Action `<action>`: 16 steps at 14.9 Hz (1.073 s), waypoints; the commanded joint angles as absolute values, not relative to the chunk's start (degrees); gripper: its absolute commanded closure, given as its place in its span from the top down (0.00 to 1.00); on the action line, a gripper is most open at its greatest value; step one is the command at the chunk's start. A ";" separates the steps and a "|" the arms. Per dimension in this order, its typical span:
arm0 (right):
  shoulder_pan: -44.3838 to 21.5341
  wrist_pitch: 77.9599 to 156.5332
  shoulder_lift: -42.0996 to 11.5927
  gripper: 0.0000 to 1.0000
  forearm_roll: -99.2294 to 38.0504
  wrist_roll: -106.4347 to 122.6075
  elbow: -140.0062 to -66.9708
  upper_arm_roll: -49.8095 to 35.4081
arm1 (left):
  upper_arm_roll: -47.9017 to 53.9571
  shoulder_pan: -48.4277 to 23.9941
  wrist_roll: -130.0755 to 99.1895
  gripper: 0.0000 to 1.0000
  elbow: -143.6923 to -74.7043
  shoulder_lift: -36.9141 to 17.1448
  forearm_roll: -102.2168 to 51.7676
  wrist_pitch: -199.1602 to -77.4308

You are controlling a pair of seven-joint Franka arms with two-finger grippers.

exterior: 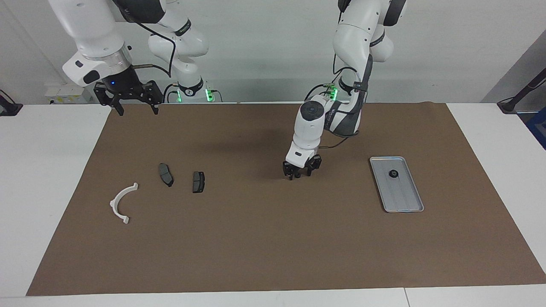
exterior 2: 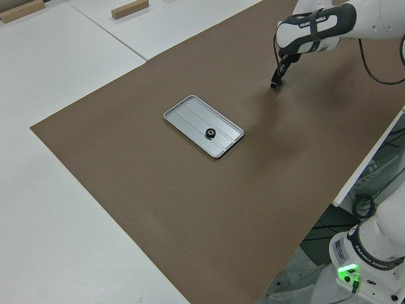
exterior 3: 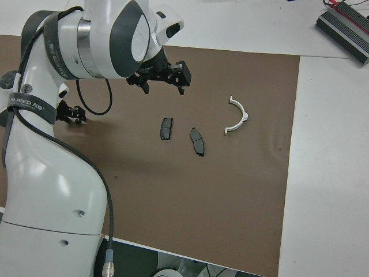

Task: Pick bearing gear from pile to tray
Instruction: 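Grasp the second gear with the left gripper while the right gripper withdraws, then place the second gear in the tray with the left gripper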

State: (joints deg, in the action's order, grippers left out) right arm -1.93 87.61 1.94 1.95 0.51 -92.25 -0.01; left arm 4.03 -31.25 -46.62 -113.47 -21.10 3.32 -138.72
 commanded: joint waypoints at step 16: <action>-1.94 90.18 2.37 1.00 1.76 -0.79 -93.87 0.35 | 3.08 -0.90 0.58 0.00 -106.69 -9.49 -0.09 -116.43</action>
